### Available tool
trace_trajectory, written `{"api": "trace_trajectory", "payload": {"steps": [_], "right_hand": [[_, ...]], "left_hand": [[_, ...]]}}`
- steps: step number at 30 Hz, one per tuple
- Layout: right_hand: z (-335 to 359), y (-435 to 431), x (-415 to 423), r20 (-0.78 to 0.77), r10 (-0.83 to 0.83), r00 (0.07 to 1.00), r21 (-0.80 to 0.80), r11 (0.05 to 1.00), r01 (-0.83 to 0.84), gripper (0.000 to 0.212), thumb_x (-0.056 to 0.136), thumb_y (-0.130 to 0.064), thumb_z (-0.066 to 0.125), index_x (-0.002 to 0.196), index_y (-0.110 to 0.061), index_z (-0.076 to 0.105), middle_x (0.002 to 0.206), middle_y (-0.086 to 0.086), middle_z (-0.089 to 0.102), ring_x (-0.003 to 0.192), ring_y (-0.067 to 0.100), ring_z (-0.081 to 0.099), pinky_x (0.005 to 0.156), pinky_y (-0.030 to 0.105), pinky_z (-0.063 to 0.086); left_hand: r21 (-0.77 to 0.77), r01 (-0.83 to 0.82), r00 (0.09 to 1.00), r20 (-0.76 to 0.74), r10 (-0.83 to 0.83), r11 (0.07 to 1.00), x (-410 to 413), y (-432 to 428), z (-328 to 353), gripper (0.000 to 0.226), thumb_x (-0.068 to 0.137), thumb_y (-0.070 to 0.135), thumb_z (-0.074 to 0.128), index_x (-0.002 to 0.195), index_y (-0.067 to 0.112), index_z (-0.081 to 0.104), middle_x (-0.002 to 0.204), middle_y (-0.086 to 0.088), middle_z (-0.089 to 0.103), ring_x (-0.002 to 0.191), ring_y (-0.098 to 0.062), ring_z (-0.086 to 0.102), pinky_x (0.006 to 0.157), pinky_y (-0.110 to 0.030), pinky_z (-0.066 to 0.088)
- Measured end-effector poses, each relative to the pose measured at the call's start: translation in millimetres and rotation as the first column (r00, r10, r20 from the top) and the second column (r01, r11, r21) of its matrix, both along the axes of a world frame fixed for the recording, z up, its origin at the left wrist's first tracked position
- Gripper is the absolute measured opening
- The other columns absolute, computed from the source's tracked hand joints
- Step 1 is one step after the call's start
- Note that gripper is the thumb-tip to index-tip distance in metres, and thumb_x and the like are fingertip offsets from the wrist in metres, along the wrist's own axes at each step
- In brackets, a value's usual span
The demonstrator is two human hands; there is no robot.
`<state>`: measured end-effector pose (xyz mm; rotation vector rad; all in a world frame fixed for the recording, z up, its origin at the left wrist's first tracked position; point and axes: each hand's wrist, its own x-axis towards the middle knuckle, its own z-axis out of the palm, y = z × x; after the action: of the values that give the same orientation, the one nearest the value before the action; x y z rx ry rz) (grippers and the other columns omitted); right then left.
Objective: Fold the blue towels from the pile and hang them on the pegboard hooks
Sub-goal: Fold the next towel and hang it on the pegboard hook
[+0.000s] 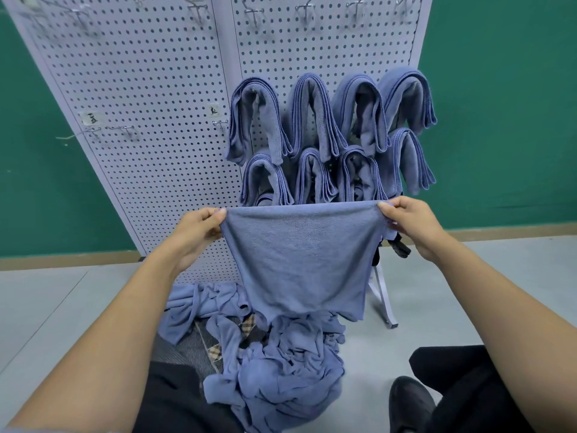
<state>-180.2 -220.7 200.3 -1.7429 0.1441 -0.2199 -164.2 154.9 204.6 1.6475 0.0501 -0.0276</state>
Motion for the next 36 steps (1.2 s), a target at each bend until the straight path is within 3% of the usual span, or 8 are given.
{"api": "trace_trajectory", "payload": {"steps": [6,10,12,17,24,27,31,36], "right_hand": [[7.3,16.6,-4.5,-0.152,0.045,0.987,0.33,0.944,0.008,0.03,0.09,-0.018,0.065,0.065,-0.015,0.049,0.048,-0.004,0.047,0.042,0.008,0.041,0.046,0.019,0.041],[17.8,40.6,-10.2,-0.14,0.1,0.985,0.35,0.936,-0.046,0.016,0.093,-0.005,0.059,0.077,-0.01,0.058,0.048,-0.005,0.051,0.034,0.0,0.045,0.043,0.013,0.045],[19.8,55.1,-11.9,-0.106,0.131,0.986,0.299,0.949,-0.094,0.013,0.091,-0.001,0.059,0.081,-0.009,0.059,0.059,0.002,0.05,0.038,0.002,0.046,0.049,0.014,0.051],[21.1,90.2,-19.1,0.023,0.154,0.988,0.136,0.978,-0.156,0.012,0.086,0.004,0.064,0.08,-0.006,0.06,0.063,0.005,0.055,0.043,0.005,0.049,0.05,0.016,0.049],[21.6,102.2,-25.6,0.088,0.155,0.984,0.065,0.985,-0.161,0.003,0.088,-0.009,0.067,0.09,-0.008,0.068,0.074,0.003,0.065,0.067,0.01,0.063,0.07,0.023,0.056],[25.1,102.4,-28.5,0.077,0.177,0.981,0.151,0.971,-0.187,0.011,0.092,-0.003,0.057,0.098,-0.004,0.067,0.081,0.009,0.068,0.07,0.012,0.067,0.077,0.027,0.059],[28.2,101.3,-31.6,0.035,0.225,0.974,0.268,0.936,-0.226,0.015,0.091,0.007,0.051,0.098,-0.004,0.057,0.092,0.019,0.07,0.077,0.02,0.071,0.072,0.025,0.059],[22.1,88.1,-24.5,0.054,0.216,0.975,0.184,0.957,-0.222,0.028,0.086,0.013,0.051,0.101,-0.011,0.051,0.095,0.013,0.065,0.079,0.018,0.065,0.074,0.023,0.057]], "left_hand": [[-0.342,-0.145,0.955,-0.294,0.041,0.929,-4.9,-19.5,5.4,0.012,0.094,0.018,0.057,0.088,0.008,0.06,0.073,-0.004,0.064,0.059,-0.012,0.063,0.049,-0.02,0.054],[-0.375,-0.133,0.968,-0.248,0.039,0.918,-9.2,-51.6,11.9,0.008,0.093,0.011,0.059,0.087,0.006,0.061,0.067,-0.004,0.07,0.066,-0.014,0.067,0.059,-0.024,0.058],[-0.348,-0.085,0.981,-0.195,0.017,0.933,-13.9,-72.7,15.2,0.007,0.091,0.006,0.061,0.084,0.006,0.064,0.068,-0.005,0.07,0.068,-0.015,0.067,0.073,-0.028,0.058],[-0.226,0.056,0.994,-0.077,-0.075,0.973,-28.2,-116.8,17.2,0.004,0.089,0.006,0.064,0.091,0.007,0.067,0.069,-0.002,0.072,0.064,-0.01,0.069,0.064,-0.022,0.057],[-0.142,0.047,0.999,-0.009,-0.048,0.989,-26.2,-132.3,16.2,0.022,0.087,0.018,0.069,0.106,0.007,0.07,0.094,-0.004,0.072,0.087,-0.013,0.068,0.082,-0.024,0.056],[-0.105,0.031,0.999,0.044,-0.027,0.994,-24.6,-132.4,16.7,0.023,0.083,0.026,0.074,0.099,0.011,0.073,0.084,-0.001,0.068,0.075,-0.008,0.061,0.075,-0.021,0.053],[-0.037,0.038,0.994,0.103,-0.034,0.999,-25.4,-132.7,15.4,0.009,0.082,0.016,0.074,0.09,0.011,0.072,0.074,0.002,0.069,0.059,0.002,0.059,0.059,-0.013,0.046],[-0.031,0.043,0.995,0.092,-0.04,0.999,-20.1,-131.1,15.4,0.011,0.088,0.005,0.059,0.087,0.01,0.069,0.058,0.006,0.056,0.054,-0.007,0.045,0.061,-0.02,0.039]]}}
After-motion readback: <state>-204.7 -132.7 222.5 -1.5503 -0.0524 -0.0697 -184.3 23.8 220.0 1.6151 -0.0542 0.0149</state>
